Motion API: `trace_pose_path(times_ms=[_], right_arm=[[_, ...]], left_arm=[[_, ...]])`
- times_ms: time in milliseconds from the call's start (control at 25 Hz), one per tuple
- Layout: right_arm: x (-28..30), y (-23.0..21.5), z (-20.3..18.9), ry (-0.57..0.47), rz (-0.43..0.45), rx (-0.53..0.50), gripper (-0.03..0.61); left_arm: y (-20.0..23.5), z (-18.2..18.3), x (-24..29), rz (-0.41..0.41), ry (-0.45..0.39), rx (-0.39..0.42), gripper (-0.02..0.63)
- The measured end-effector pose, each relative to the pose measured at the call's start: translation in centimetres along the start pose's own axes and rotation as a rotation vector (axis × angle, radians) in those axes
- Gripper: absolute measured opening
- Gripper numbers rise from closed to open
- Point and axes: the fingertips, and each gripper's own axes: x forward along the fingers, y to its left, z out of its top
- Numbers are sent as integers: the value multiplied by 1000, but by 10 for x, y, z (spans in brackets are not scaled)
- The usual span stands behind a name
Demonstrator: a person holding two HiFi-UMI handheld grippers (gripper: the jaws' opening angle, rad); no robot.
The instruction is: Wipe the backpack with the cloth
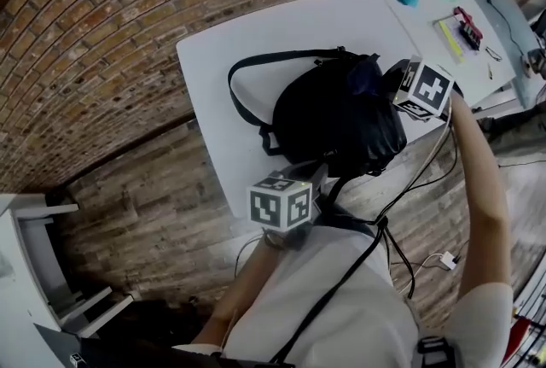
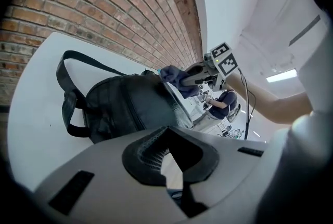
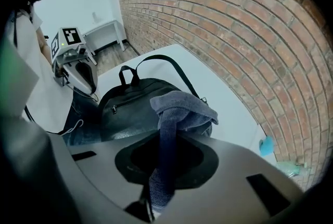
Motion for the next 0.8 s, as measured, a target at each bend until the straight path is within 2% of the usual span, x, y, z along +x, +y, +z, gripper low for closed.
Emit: trace_pose_path(times_ms=[200,400,560,800], right_arm=[[14,-35,25,4,-58,-17,55],[46,-59,47,104,-126,-113,55],[65,-51,52,151,-104,-197,55],[62,-27,40,159,-21,-213,55]], left_arm=[[0,5,0,26,-16,-7,5],[5,10,4,46,-38,-62,5],[8,10,9,56,-40,-86,5],[12,16,12,70,-69,-106,6]])
